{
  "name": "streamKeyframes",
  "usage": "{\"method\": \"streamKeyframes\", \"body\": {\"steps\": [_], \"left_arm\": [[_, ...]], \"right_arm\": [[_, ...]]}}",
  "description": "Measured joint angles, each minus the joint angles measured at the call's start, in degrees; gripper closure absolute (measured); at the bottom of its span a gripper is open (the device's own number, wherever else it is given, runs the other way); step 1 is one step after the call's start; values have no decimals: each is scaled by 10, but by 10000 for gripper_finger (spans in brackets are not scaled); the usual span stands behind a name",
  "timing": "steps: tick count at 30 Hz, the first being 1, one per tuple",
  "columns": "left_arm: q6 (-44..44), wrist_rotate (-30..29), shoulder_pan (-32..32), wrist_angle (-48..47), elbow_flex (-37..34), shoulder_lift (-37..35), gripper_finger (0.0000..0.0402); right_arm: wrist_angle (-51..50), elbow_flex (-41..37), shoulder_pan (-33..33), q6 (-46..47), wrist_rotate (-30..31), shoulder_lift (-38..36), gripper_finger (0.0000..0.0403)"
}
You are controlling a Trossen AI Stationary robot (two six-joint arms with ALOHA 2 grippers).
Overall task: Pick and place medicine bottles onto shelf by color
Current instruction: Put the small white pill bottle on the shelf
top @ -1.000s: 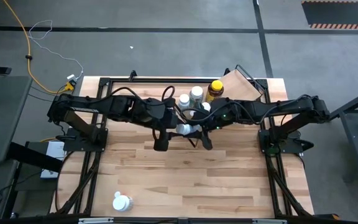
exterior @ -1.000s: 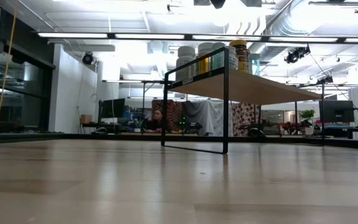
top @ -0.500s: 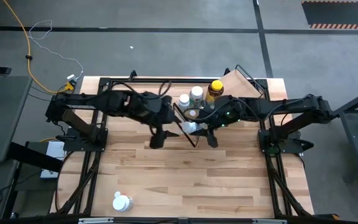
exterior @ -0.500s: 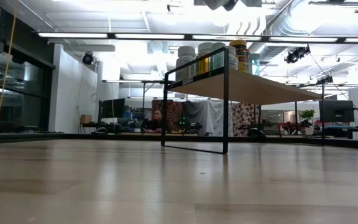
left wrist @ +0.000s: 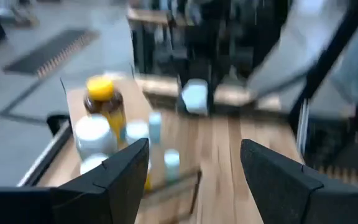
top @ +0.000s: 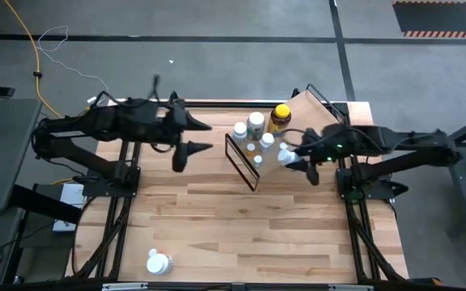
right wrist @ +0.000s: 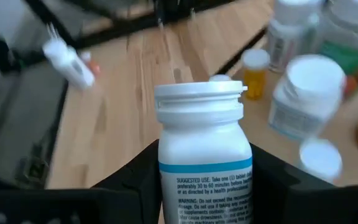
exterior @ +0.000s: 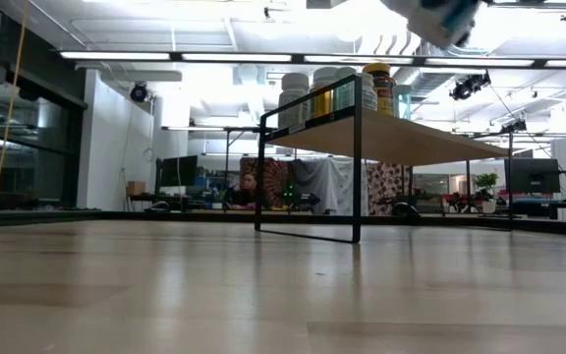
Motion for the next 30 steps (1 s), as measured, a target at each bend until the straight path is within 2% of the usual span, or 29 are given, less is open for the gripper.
{"method": "streamKeyframes", "body": {"steps": [4, 7, 10, 12, 16, 19, 22, 26, 30], "left_arm": [[-29, -11, 0, 129, -97, -66, 161], [-49, -21, 1, 247, -176, -106, 161], [-79, -30, 4, 350, -243, -137, 161], [-99, -37, 4, 397, -274, -150, 161], [-126, -50, 4, 418, -302, -162, 161], [-138, -52, 4, 413, -306, -163, 161], [-139, -52, 4, 414, -306, -163, 161], [-139, -52, 4, 414, -306, -163, 161], [-139, -52, 4, 414, -306, -163, 161]], "right_arm": [[124, -113, 10, 74, 37, -101, 240], [222, -177, 15, 80, 94, -154, 240], [286, -220, 14, 46, 186, -181, 240], [324, -242, 14, 12, 268, -184, 240], [383, -268, 14, -47, 408, -185, 240], [388, -287, 13, -58, 470, -185, 240], [390, -316, 6, -27, 480, -185, 240], [405, -356, -18, 4, 458, -185, 240], [456, -379, -56, -11, 422, -185, 240]]}}
